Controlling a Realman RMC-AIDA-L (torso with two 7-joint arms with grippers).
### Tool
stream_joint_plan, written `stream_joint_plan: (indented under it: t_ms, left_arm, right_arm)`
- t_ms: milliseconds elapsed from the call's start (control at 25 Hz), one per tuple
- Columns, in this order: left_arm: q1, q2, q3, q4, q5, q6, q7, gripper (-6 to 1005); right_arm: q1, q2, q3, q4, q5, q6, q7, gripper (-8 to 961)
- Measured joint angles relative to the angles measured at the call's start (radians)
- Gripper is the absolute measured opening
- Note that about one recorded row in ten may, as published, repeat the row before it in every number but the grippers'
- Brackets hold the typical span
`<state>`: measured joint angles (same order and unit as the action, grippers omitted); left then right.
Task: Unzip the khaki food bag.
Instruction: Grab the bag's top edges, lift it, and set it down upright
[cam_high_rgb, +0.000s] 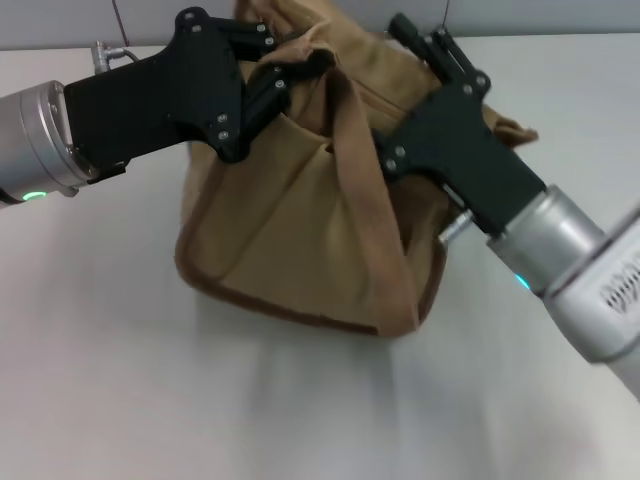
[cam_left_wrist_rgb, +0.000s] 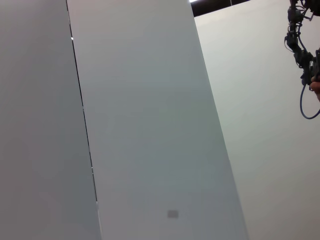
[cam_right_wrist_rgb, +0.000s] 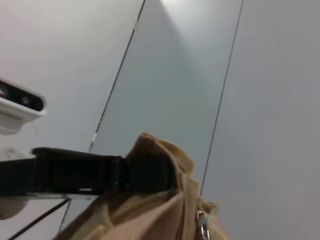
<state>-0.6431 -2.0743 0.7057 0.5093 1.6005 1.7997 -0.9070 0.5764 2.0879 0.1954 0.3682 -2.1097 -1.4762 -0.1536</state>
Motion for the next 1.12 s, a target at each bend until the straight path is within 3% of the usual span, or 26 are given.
stream_joint_plan:
  t_ms: [280, 1120]
  left_arm:
    - [-0.001, -0.001, 0.002, 0.0, -0.003, 0.002, 0.001, 35]
    - [-0.001, 0.0, 0.003, 0.0, -0.004, 0.008, 0.001, 34]
  right_arm:
    - [0.038, 0.001, 0.064, 0.036, -0.002, 0.051, -0.005, 837]
    - [0.0, 0.001, 0.119, 0.049, -0.003, 0.008, -0.008, 826]
